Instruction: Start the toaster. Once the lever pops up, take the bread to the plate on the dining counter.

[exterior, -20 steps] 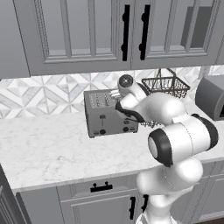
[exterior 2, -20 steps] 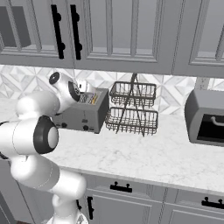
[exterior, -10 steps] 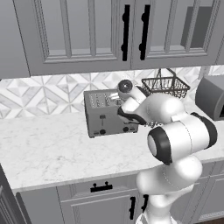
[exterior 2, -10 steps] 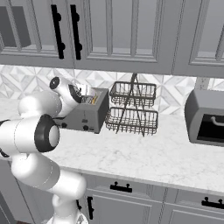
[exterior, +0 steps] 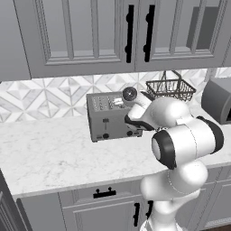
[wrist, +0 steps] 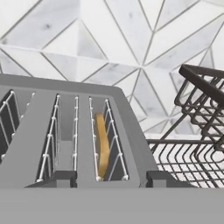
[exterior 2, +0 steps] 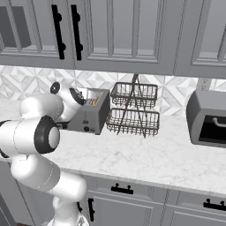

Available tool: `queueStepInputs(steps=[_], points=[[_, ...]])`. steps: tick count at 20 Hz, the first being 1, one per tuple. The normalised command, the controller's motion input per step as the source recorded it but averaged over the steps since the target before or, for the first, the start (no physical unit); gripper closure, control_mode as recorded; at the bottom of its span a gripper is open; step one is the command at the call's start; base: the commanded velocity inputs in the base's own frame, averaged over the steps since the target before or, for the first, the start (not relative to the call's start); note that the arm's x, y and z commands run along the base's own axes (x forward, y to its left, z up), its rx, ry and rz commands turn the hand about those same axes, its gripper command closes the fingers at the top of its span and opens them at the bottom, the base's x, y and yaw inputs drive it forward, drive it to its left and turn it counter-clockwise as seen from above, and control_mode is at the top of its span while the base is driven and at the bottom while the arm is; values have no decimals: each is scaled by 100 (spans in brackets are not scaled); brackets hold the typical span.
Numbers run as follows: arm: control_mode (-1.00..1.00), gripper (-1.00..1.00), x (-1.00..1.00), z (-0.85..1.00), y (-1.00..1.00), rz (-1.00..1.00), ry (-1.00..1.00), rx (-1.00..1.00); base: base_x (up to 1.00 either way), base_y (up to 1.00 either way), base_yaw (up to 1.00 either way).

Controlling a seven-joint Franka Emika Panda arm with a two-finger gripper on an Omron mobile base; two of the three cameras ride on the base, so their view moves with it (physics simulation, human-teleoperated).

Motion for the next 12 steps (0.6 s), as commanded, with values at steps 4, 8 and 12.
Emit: queueStepInputs(steps=[4,8,12], points=[[-100,-100,0,2,-11,3,3,3,0,0,0],[-100,-100,0,11,-11,4,6,4,0,0,0],[-100,-100,0,14,-9,2,1,5,0,0,0]])
